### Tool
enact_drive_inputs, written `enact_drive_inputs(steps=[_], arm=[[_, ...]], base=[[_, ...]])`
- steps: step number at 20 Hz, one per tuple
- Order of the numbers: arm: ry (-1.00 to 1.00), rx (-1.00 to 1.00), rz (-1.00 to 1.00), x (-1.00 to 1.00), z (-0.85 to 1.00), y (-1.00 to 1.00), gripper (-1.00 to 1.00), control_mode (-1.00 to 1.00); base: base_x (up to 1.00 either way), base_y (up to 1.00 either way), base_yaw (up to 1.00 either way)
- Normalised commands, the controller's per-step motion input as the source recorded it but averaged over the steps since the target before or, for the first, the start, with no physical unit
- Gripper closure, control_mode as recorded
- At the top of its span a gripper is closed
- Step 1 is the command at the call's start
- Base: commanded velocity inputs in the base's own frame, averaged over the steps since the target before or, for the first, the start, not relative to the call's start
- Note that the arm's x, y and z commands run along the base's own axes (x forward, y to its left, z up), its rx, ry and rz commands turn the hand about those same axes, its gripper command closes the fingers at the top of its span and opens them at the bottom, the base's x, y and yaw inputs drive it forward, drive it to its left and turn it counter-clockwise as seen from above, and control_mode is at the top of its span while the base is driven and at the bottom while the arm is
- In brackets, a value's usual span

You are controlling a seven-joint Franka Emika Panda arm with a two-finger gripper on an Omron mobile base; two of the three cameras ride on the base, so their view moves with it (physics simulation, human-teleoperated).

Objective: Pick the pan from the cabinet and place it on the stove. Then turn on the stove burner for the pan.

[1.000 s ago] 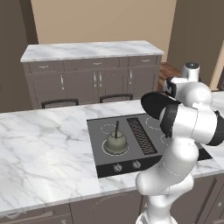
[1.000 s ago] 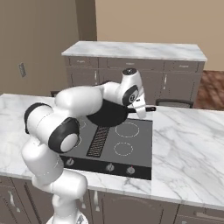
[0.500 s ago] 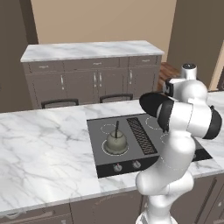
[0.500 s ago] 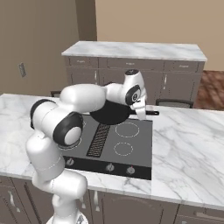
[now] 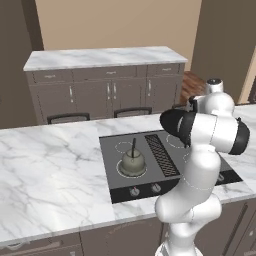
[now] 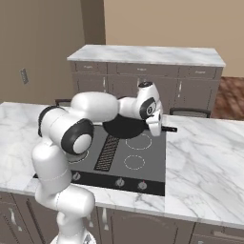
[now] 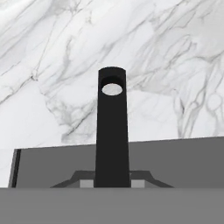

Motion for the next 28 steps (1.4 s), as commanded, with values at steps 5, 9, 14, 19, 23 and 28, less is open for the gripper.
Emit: enact_drive_inputs(steps=[5,9,14,19,23,28], arm=[[0.01,-0.05,-0.1,0.02,-0.27,-0.21,1.0,-1.0],[0.03,-0.03,-0.07,0.12,-0.22,-0.12,1.0,-1.0],[0.04,-0.02,-0.04,0.13,-0.18,-0.02,1.0,-1.0],[0.05,-0.01,-0.02,0.14,-0.16,0.0,1.0,-1.0],[0.05,-0.01,-0.02,0.13,-0.19,0.0,1.0,-1.0],[0.03,0.0,-0.03,0.12,-0.25,-0.05,1.0,-1.0]], base=[[0.0,0.0,0.0],[0.0,0.0,0.0],[0.0,0.0,0.0],[0.0,0.0,0.0],[0.0,0.0,0.0],[0.0,0.0,0.0]])
